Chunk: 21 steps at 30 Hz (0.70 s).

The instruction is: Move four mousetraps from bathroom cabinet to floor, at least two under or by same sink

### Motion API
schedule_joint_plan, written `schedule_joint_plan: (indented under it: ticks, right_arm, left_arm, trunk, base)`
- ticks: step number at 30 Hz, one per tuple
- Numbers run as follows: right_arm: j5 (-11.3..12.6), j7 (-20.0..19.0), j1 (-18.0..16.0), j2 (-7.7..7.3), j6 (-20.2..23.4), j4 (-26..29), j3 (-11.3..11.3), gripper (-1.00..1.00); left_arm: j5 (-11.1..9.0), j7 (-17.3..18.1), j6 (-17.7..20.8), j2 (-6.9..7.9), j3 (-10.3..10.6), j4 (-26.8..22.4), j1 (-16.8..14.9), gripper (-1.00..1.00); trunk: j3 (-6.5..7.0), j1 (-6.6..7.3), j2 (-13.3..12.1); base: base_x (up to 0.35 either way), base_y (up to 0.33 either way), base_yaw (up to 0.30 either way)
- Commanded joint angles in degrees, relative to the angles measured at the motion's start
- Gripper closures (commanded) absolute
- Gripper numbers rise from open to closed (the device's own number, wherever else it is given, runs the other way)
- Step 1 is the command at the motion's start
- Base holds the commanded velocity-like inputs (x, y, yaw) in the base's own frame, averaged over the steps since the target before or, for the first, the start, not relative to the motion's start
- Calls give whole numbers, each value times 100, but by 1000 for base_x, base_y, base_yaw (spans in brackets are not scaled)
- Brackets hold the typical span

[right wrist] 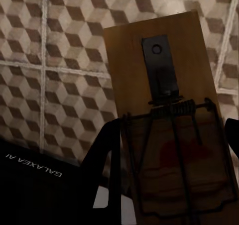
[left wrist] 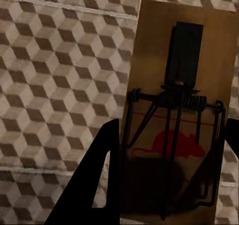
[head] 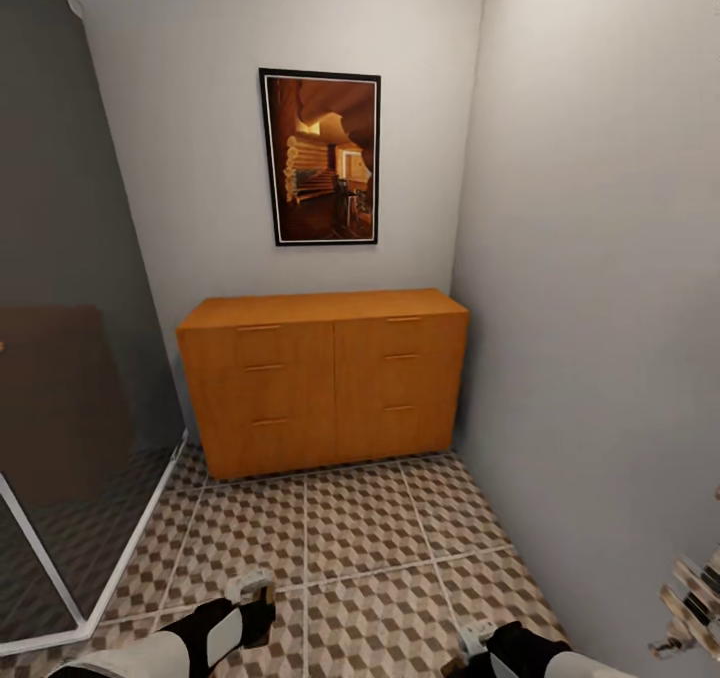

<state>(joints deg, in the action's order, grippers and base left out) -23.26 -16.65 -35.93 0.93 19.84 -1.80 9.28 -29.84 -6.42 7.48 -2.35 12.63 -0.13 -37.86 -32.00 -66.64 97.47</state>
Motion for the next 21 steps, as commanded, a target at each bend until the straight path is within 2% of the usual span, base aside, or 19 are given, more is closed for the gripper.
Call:
schedule_joint_plan:
  ticks: [1,3,6,8,13,15,18,19,21]
  right_arm:
    - [-51,-12,-1,-6,16,-4,48,100]
    - [-53,-8,33,-13,9,-4,48,100]
    - [-53,-7,242,-106,-8,-4,48,100]
    - [-49,-11,371,-172,-67,-6,48,100]
    - [-47,-13,461,-207,-126,-5,48,100]
    - [-51,-8,494,-212,-136,-5,48,100]
    - [-58,-6,507,-211,-137,-4,46,100]
    - [-67,4,514,-209,-138,-6,43,100]
    - [-88,32,523,-206,-151,-5,36,100]
  left_arm:
    - [-35,-45,13,-10,51,-4,71,100]
    - [-31,-43,-13,-19,53,-4,234,100]
    - [-39,-40,-99,-26,50,-5,625,100]
    - [-48,-42,-221,-21,48,-5,988,100]
    - [-166,-39,-659,2,44,-5,1526,100]
    - [-376,-36,-1013,9,44,-5,1756,100]
    - [-693,-37,-1307,50,42,-2,1914,100]
    - [-959,-36,-1433,115,44,-4,1981,100]
    - [-1301,-14,-1522,185,50,-4,2031,100]
  trunk:
    - [-6,2,3]
    - [-6,2,3]
    - [-6,2,3]
    - [-5,2,3]
    - [0,2,3]
    - [1,2,3]
    - [1,2,3]
    - [1,2,3]
    - [2,2,3]
  base:
    - [-62,-22,0]
    - [-41,-14,0]
    - [-14,-5,30]
    - [-4,-1,177]
    - [-1,0,244]
    - [0,0,264]
    - [0,0,267]
    - [0,0,269]
    - [0,0,269]
